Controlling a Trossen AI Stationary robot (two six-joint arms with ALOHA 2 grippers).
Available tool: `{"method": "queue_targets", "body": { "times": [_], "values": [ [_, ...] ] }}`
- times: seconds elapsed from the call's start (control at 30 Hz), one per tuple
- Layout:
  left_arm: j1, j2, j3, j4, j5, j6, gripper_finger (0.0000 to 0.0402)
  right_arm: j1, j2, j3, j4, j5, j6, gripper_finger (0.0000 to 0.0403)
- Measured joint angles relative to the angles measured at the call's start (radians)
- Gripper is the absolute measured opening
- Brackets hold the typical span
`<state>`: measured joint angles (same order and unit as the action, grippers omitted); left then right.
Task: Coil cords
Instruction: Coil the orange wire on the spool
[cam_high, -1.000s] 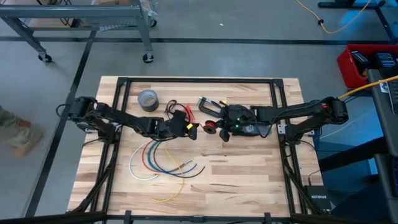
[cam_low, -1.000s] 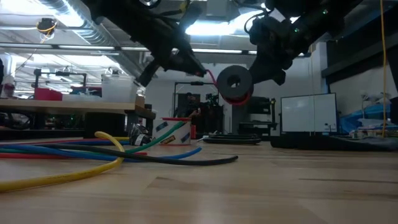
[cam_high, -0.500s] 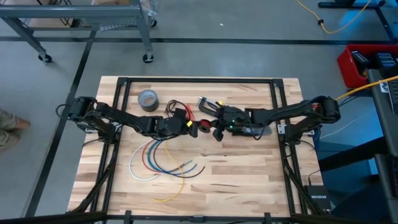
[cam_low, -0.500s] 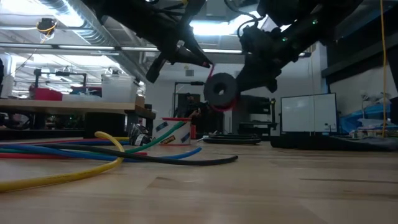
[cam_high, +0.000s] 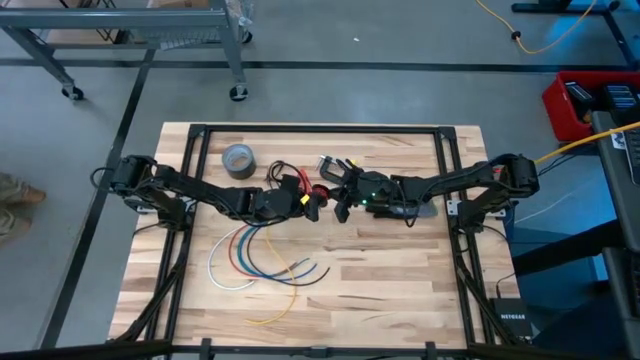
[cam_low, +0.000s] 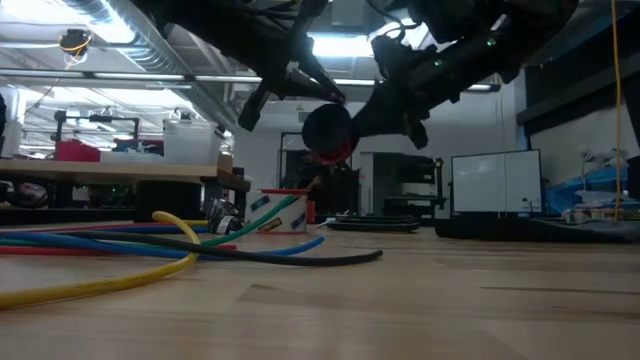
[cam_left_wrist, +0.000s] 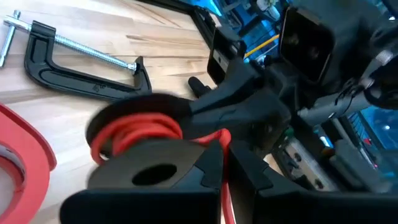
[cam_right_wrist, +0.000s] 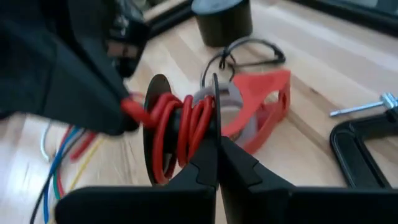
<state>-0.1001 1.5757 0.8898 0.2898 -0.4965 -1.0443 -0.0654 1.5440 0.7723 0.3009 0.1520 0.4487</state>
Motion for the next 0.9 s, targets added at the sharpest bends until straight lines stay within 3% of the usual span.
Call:
{"method": "queue_targets", "body": {
  "times": [0.27, 0.9],
  "values": [
    [-0.016, 0.002, 0.000, -0.004, 0.000, 0.029, 0.0000, 0.000, 0.000, 0.000, 0.066, 0.066, 0.029, 0.0005],
    [-0.072, 0.002, 0.000, -0.025, -0.060, 0.166, 0.0000, 0.000, 0.000, 0.000, 0.218, 0.062, 0.048, 0.0005]
  ]
}}
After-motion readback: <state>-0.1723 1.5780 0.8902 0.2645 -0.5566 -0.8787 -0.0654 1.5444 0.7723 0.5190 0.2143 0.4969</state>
